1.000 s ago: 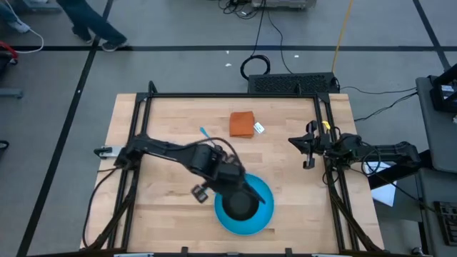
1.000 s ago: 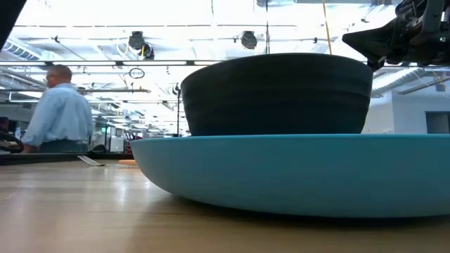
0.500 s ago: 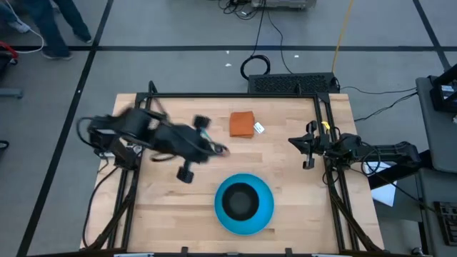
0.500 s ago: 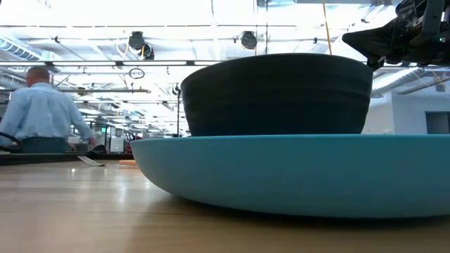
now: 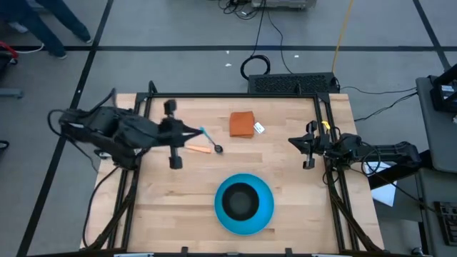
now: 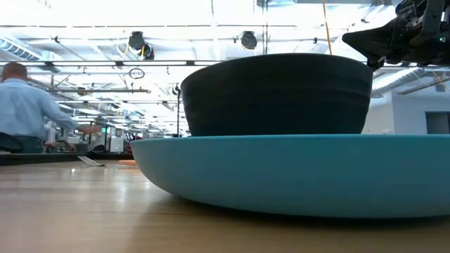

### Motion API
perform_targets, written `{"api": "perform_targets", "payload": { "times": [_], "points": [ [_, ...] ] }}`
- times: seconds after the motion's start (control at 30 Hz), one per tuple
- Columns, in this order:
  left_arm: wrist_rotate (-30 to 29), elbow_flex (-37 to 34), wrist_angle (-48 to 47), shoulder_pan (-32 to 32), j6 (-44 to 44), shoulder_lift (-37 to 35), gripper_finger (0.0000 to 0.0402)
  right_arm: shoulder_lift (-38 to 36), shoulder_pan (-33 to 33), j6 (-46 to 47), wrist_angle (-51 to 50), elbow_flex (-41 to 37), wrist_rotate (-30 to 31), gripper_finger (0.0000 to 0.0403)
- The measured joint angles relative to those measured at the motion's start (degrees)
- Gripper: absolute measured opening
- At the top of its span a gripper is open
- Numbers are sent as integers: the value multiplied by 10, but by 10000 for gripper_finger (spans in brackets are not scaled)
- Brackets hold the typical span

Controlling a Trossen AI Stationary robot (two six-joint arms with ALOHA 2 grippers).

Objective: Set table place
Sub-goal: Put the orange fork on the left side of the blue plate

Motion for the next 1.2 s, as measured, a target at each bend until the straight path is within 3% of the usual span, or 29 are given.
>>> {"api": "perform_targets", "payload": {
  "times": [0.17, 0.57, 1.0, 1.2],
  "points": [
    [-3, -190, 175, 23, 7, -128, 1, 0, 0, 0, 2, 0, 0, 0],
    [63, -549, 393, 56, 19, -378, 0, 0, 0, -22, 4, 0, 0, 0],
    [118, -809, 581, 56, 68, -562, 0, 0, 0, -19, 9, 0, 0, 0],
    [124, -878, 571, 56, 92, -617, 0, 0, 0, -22, 16, 0, 0, 0]
  ]
}}
